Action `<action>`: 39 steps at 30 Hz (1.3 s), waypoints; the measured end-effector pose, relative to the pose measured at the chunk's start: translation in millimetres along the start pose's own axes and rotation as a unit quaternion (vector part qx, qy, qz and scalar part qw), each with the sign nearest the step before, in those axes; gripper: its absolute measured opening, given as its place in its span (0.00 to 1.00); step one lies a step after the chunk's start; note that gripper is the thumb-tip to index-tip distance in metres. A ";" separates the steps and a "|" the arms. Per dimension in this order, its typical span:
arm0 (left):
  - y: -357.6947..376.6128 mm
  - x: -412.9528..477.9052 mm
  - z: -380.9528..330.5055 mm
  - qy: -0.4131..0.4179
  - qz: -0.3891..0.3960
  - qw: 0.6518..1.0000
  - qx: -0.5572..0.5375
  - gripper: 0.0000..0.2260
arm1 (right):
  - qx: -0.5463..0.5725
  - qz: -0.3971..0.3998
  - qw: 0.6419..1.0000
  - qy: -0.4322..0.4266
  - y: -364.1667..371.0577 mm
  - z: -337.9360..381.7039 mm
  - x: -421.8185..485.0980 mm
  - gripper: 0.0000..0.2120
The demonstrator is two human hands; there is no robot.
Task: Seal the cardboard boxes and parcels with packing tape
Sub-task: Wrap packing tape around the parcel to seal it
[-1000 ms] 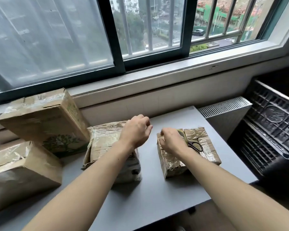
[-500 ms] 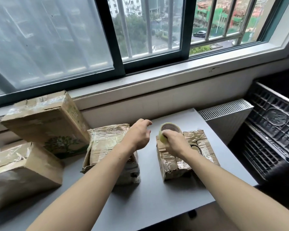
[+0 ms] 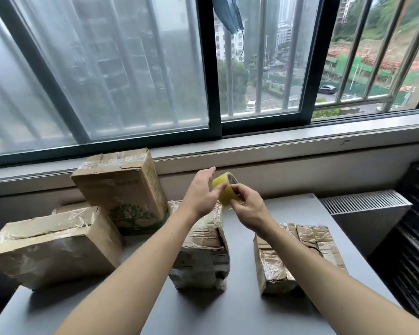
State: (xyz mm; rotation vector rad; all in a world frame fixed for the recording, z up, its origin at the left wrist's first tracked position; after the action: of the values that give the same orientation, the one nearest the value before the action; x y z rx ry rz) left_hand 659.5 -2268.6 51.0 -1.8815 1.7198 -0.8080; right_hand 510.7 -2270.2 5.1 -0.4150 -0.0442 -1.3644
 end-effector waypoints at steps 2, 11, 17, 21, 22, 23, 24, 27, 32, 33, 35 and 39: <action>-15.7 1.2 5.9 -0.014 -0.003 1.000 -0.015 0.21 | 0.000 0.021 1.000 -0.017 9.9 8.4 0.5 0.15; -67.1 -15.7 28.3 -0.075 -0.063 0.984 -0.151 0.06 | 0.006 0.080 0.996 -0.043 39.2 31.9 -1.7 0.16; -90.4 -24.2 36.0 -0.131 -0.082 0.972 -0.174 0.06 | -0.006 0.125 0.989 -0.083 53.8 54.8 -2.6 0.18; -98.0 -25.9 36.8 -0.138 -0.081 0.979 -0.128 0.05 | -0.107 0.177 0.971 -0.122 64.0 59.7 -3.7 0.09; -100.9 -26.8 36.4 -0.141 -0.079 0.980 -0.119 0.05 | -0.123 0.181 0.968 -0.125 65.2 61.8 -2.8 0.07; -103.8 -27.1 36.0 -0.142 -0.076 0.981 -0.110 0.05 | -0.119 0.181 0.969 -0.121 65.3 64.9 -0.9 0.07; -106.9 -27.6 35.4 -0.141 -0.074 0.981 -0.108 0.05 | -0.111 0.179 0.970 -0.119 65.1 67.3 1.1 0.07; -114.4 -28.9 36.5 -0.140 -0.069 0.981 -0.111 0.06 | -0.106 0.181 0.970 -0.121 66.9 71.3 3.6 0.08; -121.1 -34.1 42.4 -0.169 0.010 0.981 -0.090 0.06 | -0.105 0.191 0.968 -0.122 75.5 66.2 -2.9 0.07; -122.9 -34.7 43.4 -0.174 0.013 0.981 -0.085 0.06 | -0.103 0.194 0.968 -0.124 77.2 66.6 -3.8 0.08; -125.7 -35.4 45.4 -0.183 -0.016 0.980 -0.073 0.04 | -0.101 0.192 0.968 -0.126 79.6 67.7 -4.5 0.08; -125.8 -37.8 47.1 -0.165 -0.092 0.982 -0.026 0.06 | -0.106 0.195 0.967 -0.129 84.8 69.0 -5.2 0.07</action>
State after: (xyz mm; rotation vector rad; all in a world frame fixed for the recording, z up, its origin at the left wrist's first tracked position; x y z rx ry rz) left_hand 781.0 -2219.6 99.0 -2.0965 1.3920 -0.4839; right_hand 604.8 -2231.4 45.3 -0.7400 -0.0286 -0.9236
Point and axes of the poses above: each hand's wrist, its own x-axis towards the middle knuckle, its own y-axis out of the palm, z = x × y, the point moved 2 cm from there along x, towards the middle knuckle, and after that the axes turned 5 degrees about -y, right-handed, at the moved point
